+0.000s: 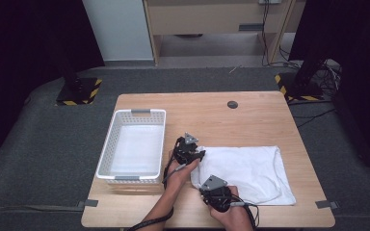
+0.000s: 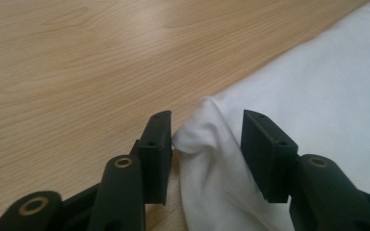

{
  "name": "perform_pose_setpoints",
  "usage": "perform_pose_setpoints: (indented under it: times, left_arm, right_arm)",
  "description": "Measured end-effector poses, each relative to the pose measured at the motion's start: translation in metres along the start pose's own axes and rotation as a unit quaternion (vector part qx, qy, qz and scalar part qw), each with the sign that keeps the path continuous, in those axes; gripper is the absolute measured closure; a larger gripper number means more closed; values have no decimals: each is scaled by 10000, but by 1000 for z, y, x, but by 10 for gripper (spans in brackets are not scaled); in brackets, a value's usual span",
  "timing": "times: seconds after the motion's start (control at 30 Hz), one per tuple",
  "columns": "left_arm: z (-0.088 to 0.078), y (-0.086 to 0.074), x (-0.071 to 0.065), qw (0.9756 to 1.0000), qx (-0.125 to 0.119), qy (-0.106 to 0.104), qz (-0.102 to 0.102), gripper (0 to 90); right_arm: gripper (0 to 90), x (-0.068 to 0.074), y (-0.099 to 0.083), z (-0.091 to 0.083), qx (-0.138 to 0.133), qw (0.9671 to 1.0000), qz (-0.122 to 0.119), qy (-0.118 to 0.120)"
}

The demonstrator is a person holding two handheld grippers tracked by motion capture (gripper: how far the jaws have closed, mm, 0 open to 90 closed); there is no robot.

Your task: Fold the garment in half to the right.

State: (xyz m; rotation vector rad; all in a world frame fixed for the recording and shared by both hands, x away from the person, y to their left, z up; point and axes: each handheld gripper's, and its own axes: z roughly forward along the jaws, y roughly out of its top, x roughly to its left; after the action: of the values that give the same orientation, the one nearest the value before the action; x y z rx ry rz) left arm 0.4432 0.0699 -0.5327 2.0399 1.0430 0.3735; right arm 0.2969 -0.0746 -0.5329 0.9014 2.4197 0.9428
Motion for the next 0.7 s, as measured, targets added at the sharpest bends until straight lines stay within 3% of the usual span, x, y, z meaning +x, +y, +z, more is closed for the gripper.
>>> perform_pose_setpoints:
  times: [0.17, 0.3, 0.43, 0.7]
  left_arm:
    - [3, 0, 2, 10000, 34, -9, -25, 533]
    - [4, 1, 0, 9998, 92, -166, 54, 693]
    - [3, 3, -7, 9998, 98, -91, 141, 794]
    - [-11, 16, -16, 9996, -165, -68, 240, 806]
  right_arm:
    - [753, 1, 0, 0, 10, 10000, 10, -13]
    - [758, 1, 0, 0, 11, 10000, -13, -49]
    - [779, 2, 1, -1, 35, 9999, -28, -92]
    - [796, 4, 2, -13, -122, 9997, -86, -196]
